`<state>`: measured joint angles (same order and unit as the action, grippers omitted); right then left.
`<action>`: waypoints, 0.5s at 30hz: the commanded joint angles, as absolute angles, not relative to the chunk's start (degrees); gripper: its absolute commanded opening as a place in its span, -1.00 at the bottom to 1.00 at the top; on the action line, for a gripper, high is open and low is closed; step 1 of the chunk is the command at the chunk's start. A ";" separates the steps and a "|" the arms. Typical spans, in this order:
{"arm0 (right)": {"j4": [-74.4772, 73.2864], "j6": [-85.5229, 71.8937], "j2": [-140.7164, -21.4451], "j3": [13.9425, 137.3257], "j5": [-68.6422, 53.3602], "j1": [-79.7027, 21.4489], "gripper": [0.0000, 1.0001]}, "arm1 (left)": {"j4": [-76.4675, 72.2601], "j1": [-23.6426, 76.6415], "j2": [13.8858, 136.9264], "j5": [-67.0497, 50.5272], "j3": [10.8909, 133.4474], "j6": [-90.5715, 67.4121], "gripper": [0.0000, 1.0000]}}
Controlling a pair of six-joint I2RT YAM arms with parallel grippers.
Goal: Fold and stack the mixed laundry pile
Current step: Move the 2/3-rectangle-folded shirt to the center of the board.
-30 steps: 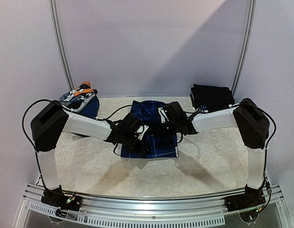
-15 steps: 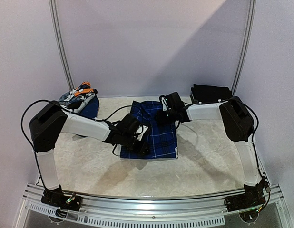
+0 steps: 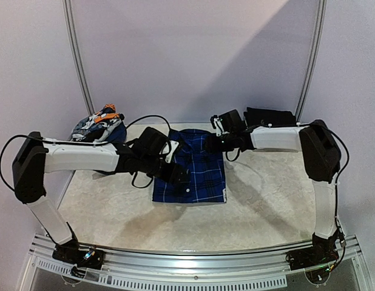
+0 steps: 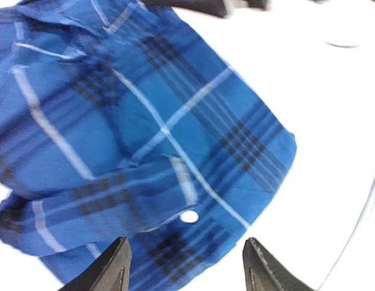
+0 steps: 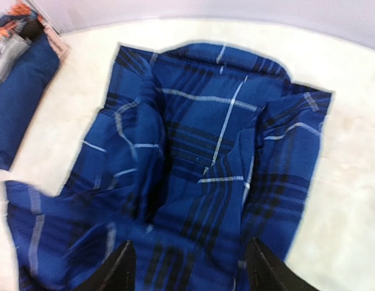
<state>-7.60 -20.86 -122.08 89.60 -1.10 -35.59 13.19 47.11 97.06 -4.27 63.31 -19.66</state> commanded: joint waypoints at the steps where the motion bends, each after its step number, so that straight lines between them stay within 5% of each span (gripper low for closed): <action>1: -9.67 -20.88 -112.45 82.83 -1.70 -35.74 0.34 | 15.63 43.02 94.19 -1.82 60.33 -19.96 0.20; 8: -5.76 -24.91 -102.64 68.89 -10.48 -35.71 0.40 | 17.05 43.69 92.73 -4.66 56.47 -19.62 -0.06; 15: 1.35 -23.36 -100.16 63.27 -23.64 -38.80 0.18 | 11.29 44.04 97.04 -4.82 54.69 -21.10 -0.16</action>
